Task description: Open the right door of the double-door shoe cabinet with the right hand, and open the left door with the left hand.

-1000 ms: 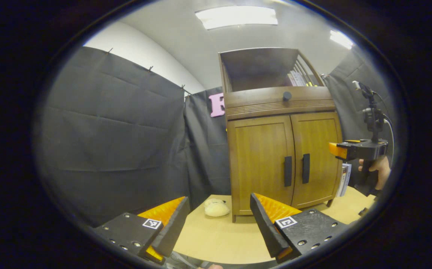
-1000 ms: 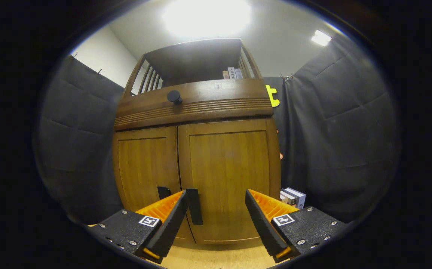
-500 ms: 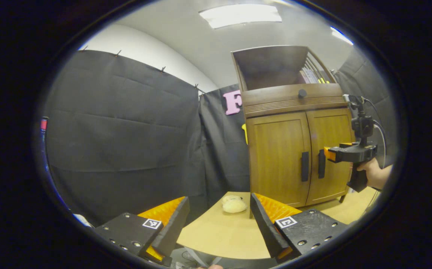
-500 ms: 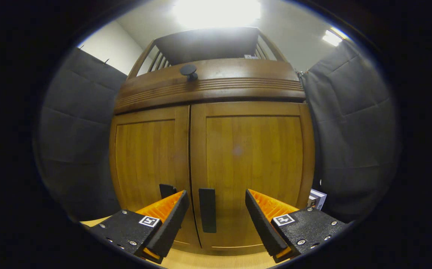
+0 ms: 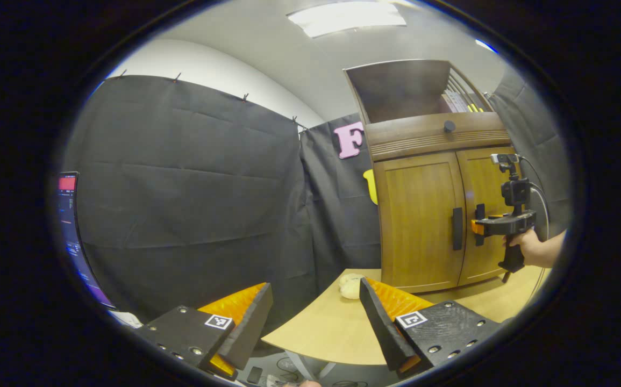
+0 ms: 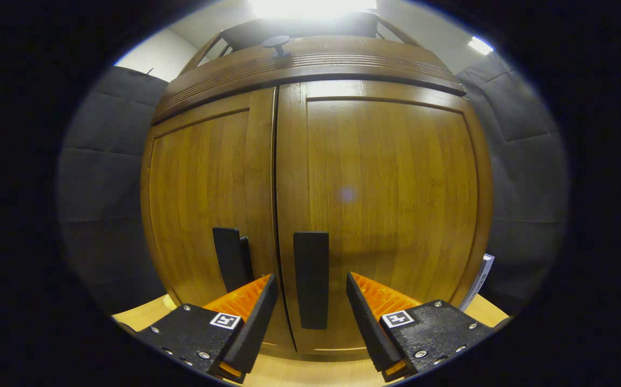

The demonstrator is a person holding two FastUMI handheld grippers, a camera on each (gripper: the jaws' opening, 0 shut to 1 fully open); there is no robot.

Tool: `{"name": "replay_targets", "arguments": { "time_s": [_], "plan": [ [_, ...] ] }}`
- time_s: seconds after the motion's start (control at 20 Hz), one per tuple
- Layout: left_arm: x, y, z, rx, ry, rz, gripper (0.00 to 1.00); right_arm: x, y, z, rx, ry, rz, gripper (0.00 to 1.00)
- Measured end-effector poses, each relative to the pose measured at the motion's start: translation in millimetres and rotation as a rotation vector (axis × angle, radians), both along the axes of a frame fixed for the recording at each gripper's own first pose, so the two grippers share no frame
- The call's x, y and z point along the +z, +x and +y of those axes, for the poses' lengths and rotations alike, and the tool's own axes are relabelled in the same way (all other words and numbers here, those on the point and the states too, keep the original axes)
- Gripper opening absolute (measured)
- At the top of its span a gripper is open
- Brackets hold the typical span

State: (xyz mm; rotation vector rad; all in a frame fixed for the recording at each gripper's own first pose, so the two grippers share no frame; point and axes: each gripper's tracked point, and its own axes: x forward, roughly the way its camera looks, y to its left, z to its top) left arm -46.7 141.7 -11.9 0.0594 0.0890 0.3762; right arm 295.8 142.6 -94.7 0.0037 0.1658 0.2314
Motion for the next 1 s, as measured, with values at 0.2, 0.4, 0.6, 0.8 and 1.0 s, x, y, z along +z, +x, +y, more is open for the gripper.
{"name": "replay_targets", "arguments": {
  "time_s": [0.2, 0.4, 0.6, 0.8, 1.0],
  "plan": [
    [3, -2, 7, -0.003, -0.004, -0.003, 1.0, -11, 16, 3, -0.018, 0.013, 0.045, 0.63],
    [4, -3, 3, -0.023, -0.021, -0.009, 1.0, -13, 14, 0, -0.043, 0.021, 0.072, 0.32],
    [7, 0, -3, -0.048, -0.011, -0.03, 1.0, -13, 4, -3, -0.018, 0.011, 0.092, 0.24],
    [14, 15, -14, -0.098, -0.006, -0.046, 0.94, -8, -18, -9, -0.008, 0.024, 0.093, 0.24],
    [12, 27, -32, -0.149, -0.018, -0.058, 1.0, -4, -42, -20, 0.003, 0.036, 0.082, 0.24]
  ]
}}
